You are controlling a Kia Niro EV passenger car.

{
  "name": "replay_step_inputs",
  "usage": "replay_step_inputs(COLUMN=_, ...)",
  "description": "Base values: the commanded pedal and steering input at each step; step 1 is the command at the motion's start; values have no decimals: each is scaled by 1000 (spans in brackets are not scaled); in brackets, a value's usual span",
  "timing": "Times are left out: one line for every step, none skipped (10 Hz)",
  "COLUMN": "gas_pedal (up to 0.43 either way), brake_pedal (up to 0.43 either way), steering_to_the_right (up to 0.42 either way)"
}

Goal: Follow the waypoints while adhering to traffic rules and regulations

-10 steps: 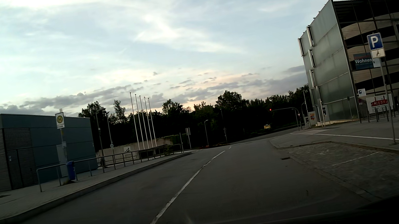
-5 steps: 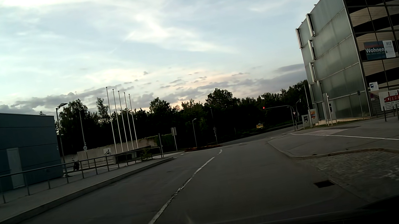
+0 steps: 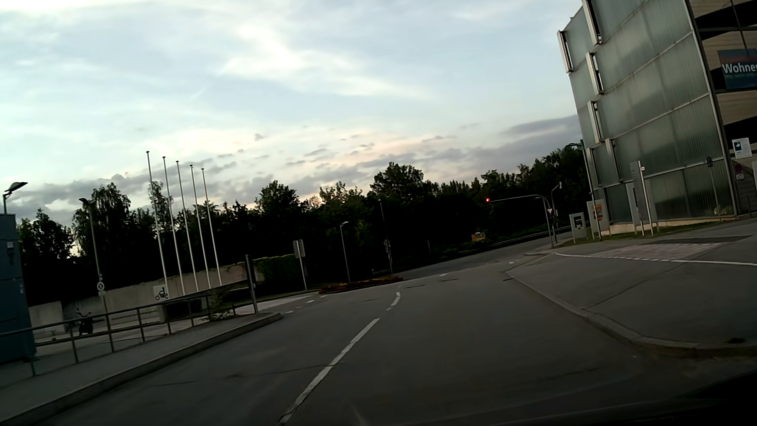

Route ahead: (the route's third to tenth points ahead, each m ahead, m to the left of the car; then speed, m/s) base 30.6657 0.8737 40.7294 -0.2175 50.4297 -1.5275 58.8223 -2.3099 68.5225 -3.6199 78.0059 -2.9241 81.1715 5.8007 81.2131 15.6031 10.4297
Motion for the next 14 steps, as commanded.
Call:
replay_step_inputs(gas_pedal=0, brake_pedal=0, steering_to_the_right=19)
replay_step_inputs(gas_pedal=0, brake_pedal=0, steering_to_the_right=16)
replay_step_inputs(gas_pedal=0, brake_pedal=0, steering_to_the_right=14)
replay_step_inputs(gas_pedal=0, brake_pedal=0, steering_to_the_right=12)
replay_step_inputs(gas_pedal=0, brake_pedal=0, steering_to_the_right=11)
replay_step_inputs(gas_pedal=0, brake_pedal=30, steering_to_the_right=9)
replay_step_inputs(gas_pedal=0, brake_pedal=24, steering_to_the_right=6)
replay_step_inputs(gas_pedal=0, brake_pedal=43, steering_to_the_right=5)
replay_step_inputs(gas_pedal=0, brake_pedal=73, steering_to_the_right=5)
replay_step_inputs(gas_pedal=0, brake_pedal=73, steering_to_the_right=5)
replay_step_inputs(gas_pedal=0, brake_pedal=79, steering_to_the_right=4)
replay_step_inputs(gas_pedal=0, brake_pedal=85, steering_to_the_right=3)
replay_step_inputs(gas_pedal=0, brake_pedal=85, steering_to_the_right=3)
replay_step_inputs(gas_pedal=0, brake_pedal=79, steering_to_the_right=1)
